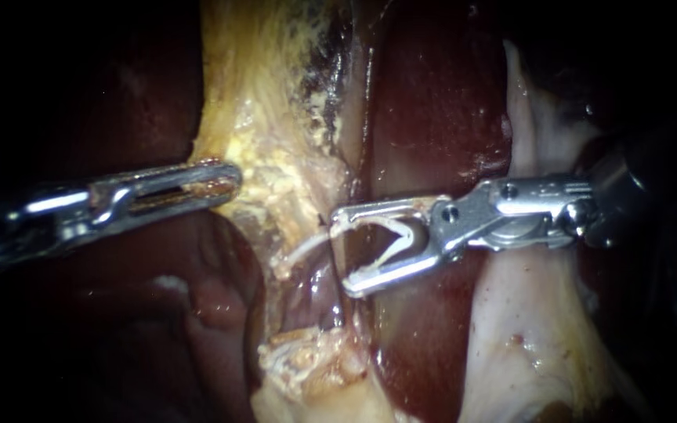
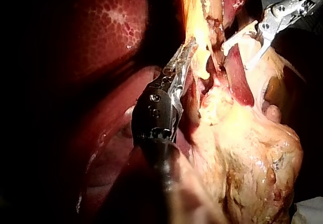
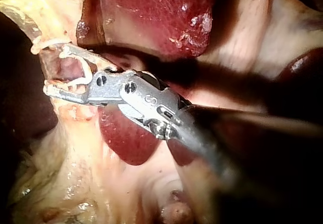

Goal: Clipping first clip right tube

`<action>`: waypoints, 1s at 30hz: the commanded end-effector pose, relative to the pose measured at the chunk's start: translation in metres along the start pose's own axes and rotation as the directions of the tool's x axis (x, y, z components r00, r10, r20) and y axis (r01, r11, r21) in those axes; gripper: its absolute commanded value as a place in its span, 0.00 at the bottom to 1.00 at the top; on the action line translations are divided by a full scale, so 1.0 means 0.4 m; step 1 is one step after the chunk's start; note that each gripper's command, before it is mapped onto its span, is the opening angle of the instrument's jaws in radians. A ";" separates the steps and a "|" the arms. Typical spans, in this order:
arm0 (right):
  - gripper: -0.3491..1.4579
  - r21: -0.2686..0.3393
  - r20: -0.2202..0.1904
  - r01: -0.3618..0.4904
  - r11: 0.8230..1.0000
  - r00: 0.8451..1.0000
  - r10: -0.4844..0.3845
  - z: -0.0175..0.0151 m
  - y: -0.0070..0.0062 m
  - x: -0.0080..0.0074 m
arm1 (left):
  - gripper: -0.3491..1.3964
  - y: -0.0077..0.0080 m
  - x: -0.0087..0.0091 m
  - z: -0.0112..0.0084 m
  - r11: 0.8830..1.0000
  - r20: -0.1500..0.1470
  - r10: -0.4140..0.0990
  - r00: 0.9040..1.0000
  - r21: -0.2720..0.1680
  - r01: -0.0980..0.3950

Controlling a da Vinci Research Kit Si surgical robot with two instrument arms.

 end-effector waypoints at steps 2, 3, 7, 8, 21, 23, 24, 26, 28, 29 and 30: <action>0.47 0.003 0.024 -0.005 1.000 1.000 0.005 0.0005 0.0011 -0.0030 | 0.00 -0.0016 -0.0018 -0.0028 1.000 0.019 0.004 1.000 0.000 -0.004; 0.47 0.002 0.034 -0.008 1.000 0.999 0.008 0.0007 0.0016 -0.0046 | 0.00 -0.0025 -0.0025 -0.0039 1.000 0.023 0.007 1.000 0.003 -0.007; 0.47 0.007 0.050 -0.030 1.000 0.998 0.030 0.0013 0.0028 -0.0084 | 0.00 -0.0051 -0.0034 -0.0058 1.000 0.028 0.013 1.000 0.003 -0.013; 0.47 0.008 0.060 -0.034 0.999 0.998 0.033 0.0015 0.0030 -0.0095 | 0.00 -0.0057 -0.0035 -0.0062 1.000 0.033 0.012 0.999 0.005 -0.012; 0.45 0.033 0.102 -0.081 0.996 0.992 0.078 0.0071 0.0027 -0.0174 | 0.00 -0.0062 -0.0039 -0.0069 1.000 0.033 0.017 0.999 0.005 -0.017; 0.45 0.038 0.104 -0.085 0.996 0.991 0.081 0.0086 0.0029 -0.0179 | 0.00 -0.0062 -0.0038 -0.0069 1.000 0.033 0.017 0.999 0.005 -0.017; 0.45 0.042 0.105 -0.084 0.996 0.991 0.079 0.0097 0.0031 -0.0182 | 0.00 -0.0062 -0.0038 -0.0069 1.000 0.033 0.017 0.999 0.005 -0.017; 0.45 0.053 0.109 -0.092 0.994 0.990 0.085 0.0111 0.0032 -0.0184 | 0.00 -0.0063 -0.0038 -0.0068 1.000 0.033 0.017 0.999 0.004 -0.017; 0.46 0.071 0.113 -0.098 0.993 0.989 0.090 0.0124 0.0030 -0.0185 | 0.00 -0.0063 -0.0038 -0.0068 1.000 0.033 0.017 0.999 0.004 -0.017; 0.46 0.081 0.110 -0.102 0.991 0.990 0.093 0.0128 0.0027 -0.0185 | 0.00 -0.0063 -0.0037 -0.0068 1.000 0.033 0.017 0.999 0.004 -0.017; 0.46 0.104 0.106 -0.116 0.988 0.989 0.105 0.0132 0.0022 -0.0187 | 0.00 -0.0063 -0.0037 -0.0068 1.000 0.033 0.017 0.999 0.004 -0.017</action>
